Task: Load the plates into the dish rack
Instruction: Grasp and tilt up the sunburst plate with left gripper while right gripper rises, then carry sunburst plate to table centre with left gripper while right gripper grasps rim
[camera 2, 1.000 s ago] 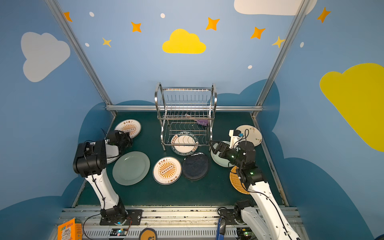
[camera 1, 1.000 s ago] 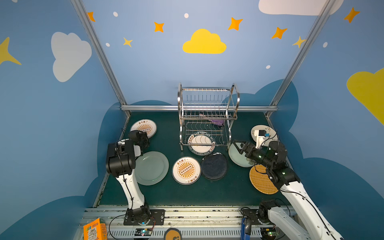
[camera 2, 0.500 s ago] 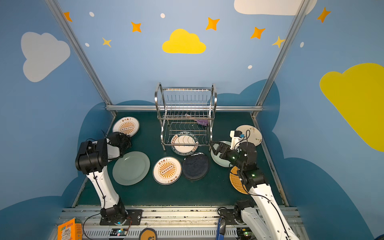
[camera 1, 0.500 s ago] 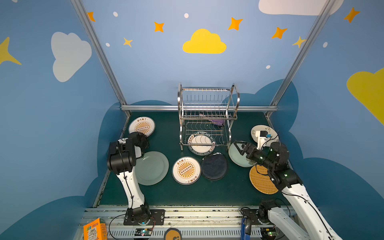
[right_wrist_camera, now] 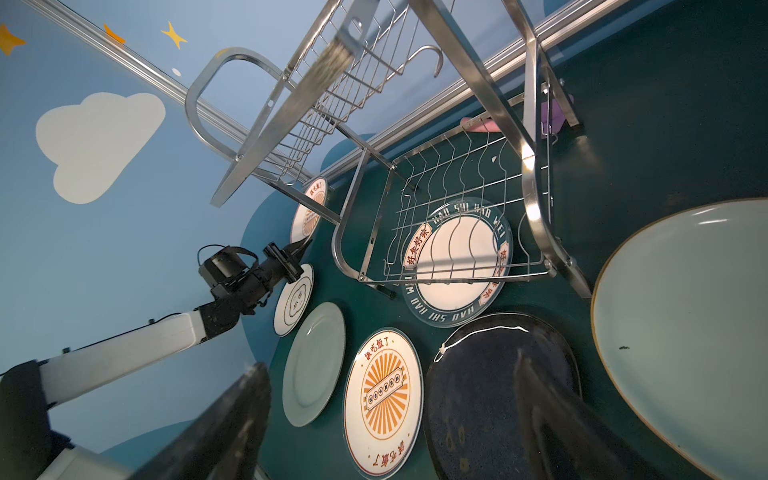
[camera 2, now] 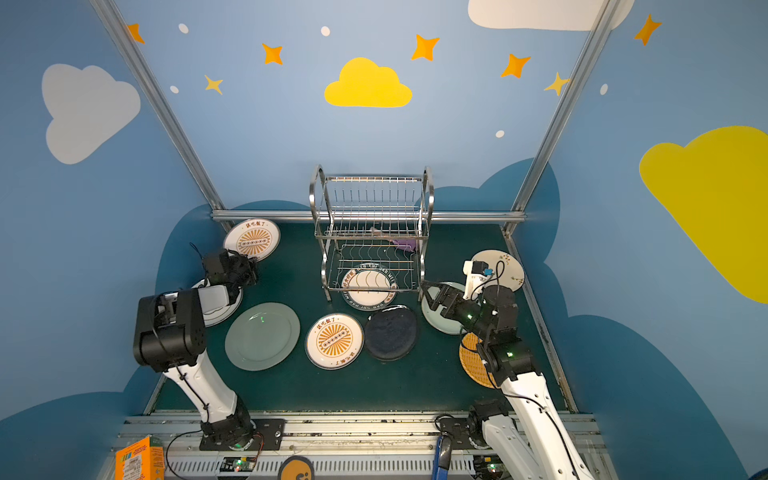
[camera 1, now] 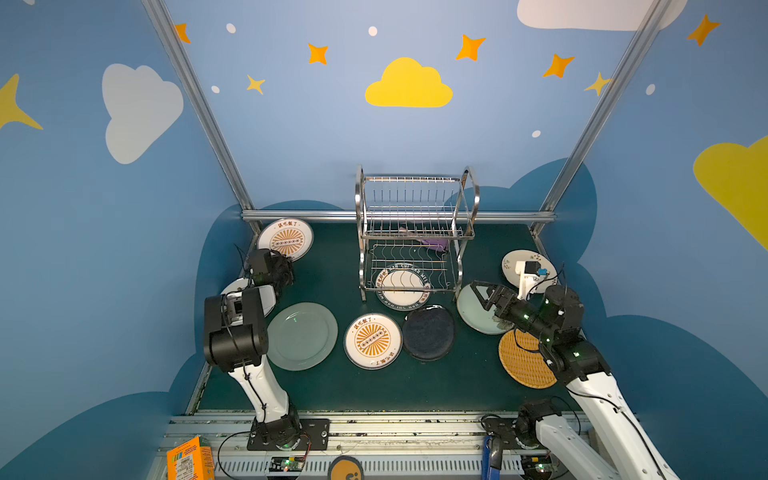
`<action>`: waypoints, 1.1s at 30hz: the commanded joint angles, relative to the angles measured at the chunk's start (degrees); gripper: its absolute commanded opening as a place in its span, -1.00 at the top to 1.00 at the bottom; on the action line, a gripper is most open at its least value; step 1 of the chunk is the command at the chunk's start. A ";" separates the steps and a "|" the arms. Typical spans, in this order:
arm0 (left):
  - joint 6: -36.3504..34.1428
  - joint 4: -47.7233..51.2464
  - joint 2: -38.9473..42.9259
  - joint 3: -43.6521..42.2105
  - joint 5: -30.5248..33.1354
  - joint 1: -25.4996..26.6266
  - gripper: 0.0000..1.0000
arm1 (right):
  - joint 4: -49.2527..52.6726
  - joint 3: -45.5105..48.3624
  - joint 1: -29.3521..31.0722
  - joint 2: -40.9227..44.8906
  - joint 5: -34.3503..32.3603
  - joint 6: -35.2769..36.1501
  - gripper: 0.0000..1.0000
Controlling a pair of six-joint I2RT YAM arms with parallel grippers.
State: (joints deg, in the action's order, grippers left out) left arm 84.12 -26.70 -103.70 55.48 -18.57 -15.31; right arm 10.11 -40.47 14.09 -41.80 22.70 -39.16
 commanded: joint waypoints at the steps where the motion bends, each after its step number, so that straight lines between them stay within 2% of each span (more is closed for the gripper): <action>1: -5.54 6.61 8.02 -0.91 -3.14 -0.45 0.93 | 0.83 -2.86 0.32 0.19 -0.28 1.15 -0.81; 4: -10.76 14.99 15.70 -2.26 -5.85 -0.58 0.93 | 0.77 -4.12 0.33 -1.37 1.43 1.11 -0.81; 10: -25.39 35.97 30.40 -3.82 -17.23 -2.13 0.93 | 3.34 -7.66 0.56 -4.90 3.75 2.93 -0.81; 13: -32.37 46.57 38.32 -5.60 -19.55 -2.37 0.93 | 3.73 -8.92 0.74 -6.70 5.30 3.03 -0.80; 18: -37.78 56.66 51.99 -10.44 -21.79 -2.44 0.93 | 3.57 -11.39 2.34 -10.79 7.04 1.57 -0.81; 23: -43.37 63.90 59.18 -11.45 -27.31 -1.82 0.93 | 5.62 -13.96 4.26 -13.97 7.45 0.79 -0.81; 28: -47.96 69.01 62.78 -9.95 -32.32 2.48 0.93 | 8.23 -15.08 6.17 -15.28 5.92 1.19 -0.80; 33: -46.68 64.72 63.25 -10.46 -34.99 12.80 0.93 | 9.13 -14.62 8.95 -15.85 3.35 1.10 -0.81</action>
State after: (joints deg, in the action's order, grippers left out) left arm 39.11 41.06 -40.95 43.40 -48.77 -6.44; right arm 17.63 -53.69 21.80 -57.36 27.94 -37.76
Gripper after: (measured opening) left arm 0.064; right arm 0.903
